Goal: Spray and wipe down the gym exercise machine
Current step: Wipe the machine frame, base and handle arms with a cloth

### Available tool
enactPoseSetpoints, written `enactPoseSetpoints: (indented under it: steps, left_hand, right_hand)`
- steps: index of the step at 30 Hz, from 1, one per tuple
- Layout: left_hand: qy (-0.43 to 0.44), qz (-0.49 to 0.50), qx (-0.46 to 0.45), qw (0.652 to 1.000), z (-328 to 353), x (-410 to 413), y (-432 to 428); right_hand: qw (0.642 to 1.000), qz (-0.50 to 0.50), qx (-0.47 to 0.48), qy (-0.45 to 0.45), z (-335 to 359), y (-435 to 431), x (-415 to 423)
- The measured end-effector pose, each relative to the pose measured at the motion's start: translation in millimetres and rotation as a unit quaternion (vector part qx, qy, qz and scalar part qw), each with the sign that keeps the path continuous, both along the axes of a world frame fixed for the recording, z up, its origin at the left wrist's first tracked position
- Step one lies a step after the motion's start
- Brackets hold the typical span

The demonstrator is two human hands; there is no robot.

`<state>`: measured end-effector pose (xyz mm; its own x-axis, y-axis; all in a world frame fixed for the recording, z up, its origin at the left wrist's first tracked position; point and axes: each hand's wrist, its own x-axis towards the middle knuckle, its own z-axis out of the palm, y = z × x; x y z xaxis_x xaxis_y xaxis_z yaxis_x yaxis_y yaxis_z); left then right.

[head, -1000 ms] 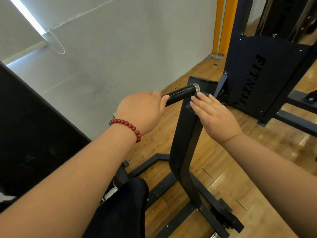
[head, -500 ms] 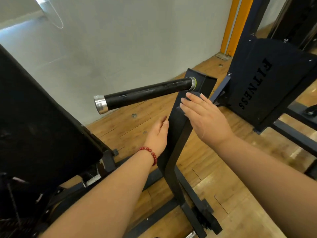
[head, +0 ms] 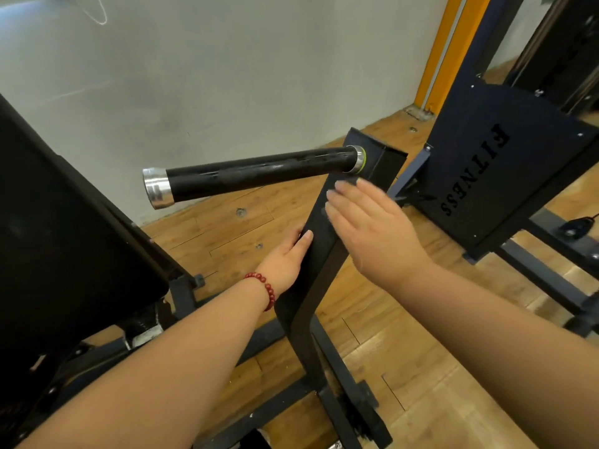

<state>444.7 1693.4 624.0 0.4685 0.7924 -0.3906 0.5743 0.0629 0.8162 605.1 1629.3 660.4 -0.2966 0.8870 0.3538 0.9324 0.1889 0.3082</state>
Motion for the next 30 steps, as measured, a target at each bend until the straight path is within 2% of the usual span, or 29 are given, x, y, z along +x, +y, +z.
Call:
enactPoseSetpoints:
  steps: [3,4,9,13,15,17,19,23,28,30]
  left_hand:
    - [-0.015,0.002,-0.016,1.000,-6.0,-4.9,7.0]
    - [-0.016,0.004,-0.024,1.000,-9.5,-6.4,10.5]
    - [-0.035,-0.012,-0.072,0.997,-25.0,-11.0,28.8]
    - [-0.052,-0.055,-0.102,0.992,-34.9,-16.6,41.0]
    - [-0.087,-0.082,-0.126,0.985,-41.6,-19.3,46.9]
    - [-0.117,-0.104,-0.154,0.976,-53.5,-21.4,54.3]
    - [-0.154,-0.122,-0.175,0.965,-58.8,-22.2,58.8]
    - [-0.178,-0.150,-0.178,0.956,-66.2,-22.8,63.8]
    - [-0.205,-0.175,-0.185,0.945,-71.2,-25.1,63.2]
    - [-0.233,-0.173,-0.188,0.938,-74.3,-25.7,60.9]
  right_hand:
    - [0.997,0.044,-0.056,-0.044,-5.1,-8.2,2.7]
    - [0.997,0.044,-0.048,-0.050,-1.5,-5.3,5.1]
    - [0.998,-0.060,0.008,0.003,-0.8,6.7,-13.6]
    - [0.997,0.010,-0.069,-0.038,-12.5,-0.3,-24.5]
    - [0.997,-0.019,-0.046,-0.052,-3.3,6.4,-19.6]
    - [0.995,-0.097,0.017,-0.032,1.2,13.2,-22.0]
    - [0.989,-0.144,0.035,-0.028,-10.7,14.6,-35.4]
    - [0.994,-0.076,-0.030,-0.071,-28.1,6.1,-48.3]
    - [0.979,-0.181,0.073,-0.063,-22.6,22.5,-50.8]
    - [0.984,-0.155,0.055,-0.066,-39.6,23.3,-56.9]
